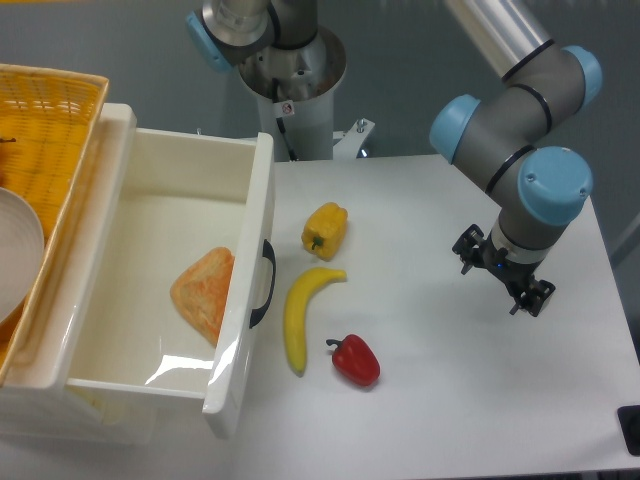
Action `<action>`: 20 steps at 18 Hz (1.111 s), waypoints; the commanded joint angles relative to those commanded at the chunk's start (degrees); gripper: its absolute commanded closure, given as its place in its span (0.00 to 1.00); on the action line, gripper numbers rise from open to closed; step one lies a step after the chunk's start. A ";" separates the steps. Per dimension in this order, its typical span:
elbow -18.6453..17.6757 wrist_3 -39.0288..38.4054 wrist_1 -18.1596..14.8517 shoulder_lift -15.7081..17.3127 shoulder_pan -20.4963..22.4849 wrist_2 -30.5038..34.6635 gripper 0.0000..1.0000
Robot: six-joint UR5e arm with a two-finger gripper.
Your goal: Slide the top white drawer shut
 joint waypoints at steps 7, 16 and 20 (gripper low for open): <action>-2.18 -0.96 0.09 0.79 0.00 -0.18 0.00; -7.82 -16.33 1.23 4.75 1.58 -4.83 0.00; -7.74 -20.73 1.23 4.57 1.58 -8.52 0.00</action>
